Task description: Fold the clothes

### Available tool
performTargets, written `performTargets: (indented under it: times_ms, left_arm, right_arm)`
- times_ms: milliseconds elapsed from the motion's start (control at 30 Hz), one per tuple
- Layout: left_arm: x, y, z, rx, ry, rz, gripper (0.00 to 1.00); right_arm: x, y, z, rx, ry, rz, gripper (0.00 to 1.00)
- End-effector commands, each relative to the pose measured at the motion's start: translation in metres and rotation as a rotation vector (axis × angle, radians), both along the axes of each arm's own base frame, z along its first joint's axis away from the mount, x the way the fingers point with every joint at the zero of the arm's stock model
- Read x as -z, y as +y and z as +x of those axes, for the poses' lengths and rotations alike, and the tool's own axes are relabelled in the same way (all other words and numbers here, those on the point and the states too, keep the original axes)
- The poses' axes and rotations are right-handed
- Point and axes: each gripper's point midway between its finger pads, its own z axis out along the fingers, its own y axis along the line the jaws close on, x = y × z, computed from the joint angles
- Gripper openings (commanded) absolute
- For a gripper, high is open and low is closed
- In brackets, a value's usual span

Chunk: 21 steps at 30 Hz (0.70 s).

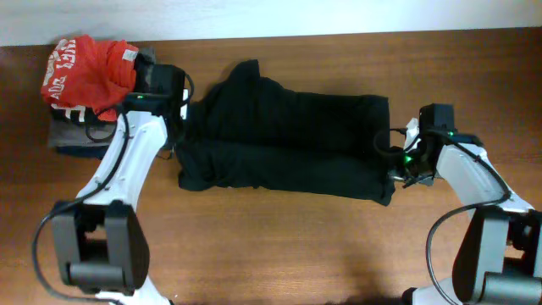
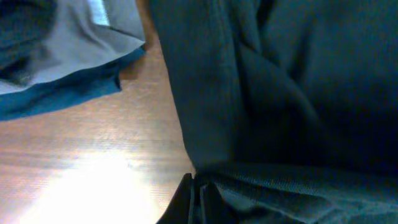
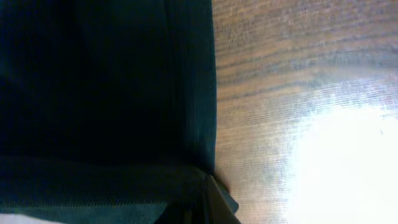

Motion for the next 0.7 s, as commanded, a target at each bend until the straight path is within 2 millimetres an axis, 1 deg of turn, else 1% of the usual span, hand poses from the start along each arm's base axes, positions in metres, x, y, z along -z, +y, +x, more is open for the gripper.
performTargets:
  times_ms: [0,100,133,167,200,233,267,300,333,367,400,500,533,567,633,667]
  left_arm:
    - [0.030,0.008,0.001,-0.010,0.058,0.031,0.00]
    - [0.039,0.008,0.006,-0.011,0.058,0.031,0.01]
    - [0.041,0.008,0.007,-0.011,0.057,0.031,0.05]
    - [0.043,0.008,0.009,-0.011,0.053,0.031,0.24]
    - [0.044,0.007,0.010,-0.010,0.051,0.030,0.44]
    - [0.045,0.008,0.012,-0.011,0.045,0.030,0.58]
    - [0.044,0.008,0.014,-0.012,0.037,0.033,0.74]
    - [0.043,0.010,0.017,-0.015,0.025,0.042,0.87]
    - [0.042,0.011,0.019,-0.017,0.017,0.050,0.98]
    - [0.040,0.013,0.022,-0.021,0.004,0.061,0.99]
    - [0.037,0.016,0.025,-0.028,-0.008,0.073,0.99]
    - [0.021,0.024,0.037,-0.031,-0.045,0.080,0.99]
    - [0.012,0.027,0.043,-0.039,-0.061,0.079,0.99]
    - [-0.004,0.032,0.052,-0.053,-0.091,0.076,0.99]
    - [-0.028,0.035,0.064,-0.047,-0.132,0.067,0.99]
    - [-0.052,0.028,0.077,0.009,-0.185,0.037,0.99]
  right_arm:
    - [0.009,-0.004,0.000,-0.002,0.015,-0.026,0.04]
    - [0.009,-0.004,0.003,-0.002,0.003,-0.028,0.04]
    - [0.008,-0.004,0.004,-0.002,-0.002,-0.029,0.05]
    - [0.008,-0.004,0.006,-0.001,-0.007,-0.029,0.12]
    - [0.008,-0.004,0.006,-0.001,-0.009,-0.030,0.26]
    - [0.008,-0.005,0.007,-0.001,-0.012,-0.030,0.41]
    - [0.008,-0.005,0.007,-0.001,-0.014,-0.030,0.56]
    - [0.007,-0.005,0.009,0.000,-0.019,-0.031,0.70]
    - [0.006,-0.006,0.010,0.001,-0.024,-0.032,0.72]
    - [0.002,-0.006,0.013,0.001,-0.031,-0.033,0.76]
    - [-0.003,-0.007,0.016,0.001,-0.037,-0.034,0.77]
    - [-0.026,-0.009,0.031,0.000,-0.063,-0.038,0.78]
    - [-0.038,-0.010,0.038,-0.014,-0.081,-0.044,0.78]
    - [-0.059,-0.012,0.049,-0.020,-0.111,-0.051,0.78]
    - [-0.086,-0.013,0.062,-0.038,-0.155,-0.062,0.78]
    - [-0.113,-0.015,0.074,-0.062,-0.204,-0.078,0.78]
